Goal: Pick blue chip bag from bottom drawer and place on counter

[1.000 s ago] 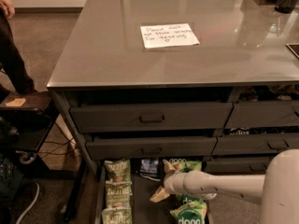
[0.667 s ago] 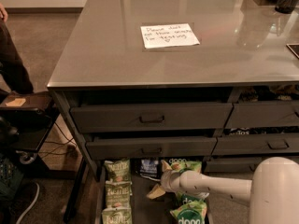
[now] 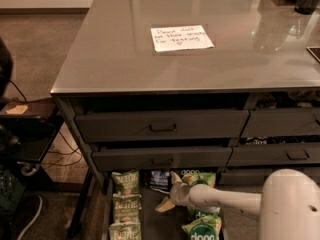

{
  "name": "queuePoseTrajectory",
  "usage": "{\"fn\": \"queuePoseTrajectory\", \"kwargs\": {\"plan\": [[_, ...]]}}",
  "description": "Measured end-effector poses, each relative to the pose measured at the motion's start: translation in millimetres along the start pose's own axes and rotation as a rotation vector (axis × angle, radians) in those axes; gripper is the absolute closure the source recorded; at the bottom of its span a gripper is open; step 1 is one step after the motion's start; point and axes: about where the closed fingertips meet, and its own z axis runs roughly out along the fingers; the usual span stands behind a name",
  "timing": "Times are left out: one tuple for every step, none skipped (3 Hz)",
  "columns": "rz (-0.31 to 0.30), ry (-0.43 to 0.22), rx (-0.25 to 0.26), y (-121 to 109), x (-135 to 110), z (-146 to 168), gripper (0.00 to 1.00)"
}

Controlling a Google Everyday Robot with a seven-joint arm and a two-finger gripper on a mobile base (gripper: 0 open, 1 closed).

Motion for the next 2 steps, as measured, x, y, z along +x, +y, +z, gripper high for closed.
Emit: {"fn": "queuePoseTrajectory", "kwargs": {"plan": [[-0.007, -0.018, 0.005, -4, 3, 28, 0.0], [-0.001, -0.033, 0.017, -11, 5, 49, 0.0]]}}
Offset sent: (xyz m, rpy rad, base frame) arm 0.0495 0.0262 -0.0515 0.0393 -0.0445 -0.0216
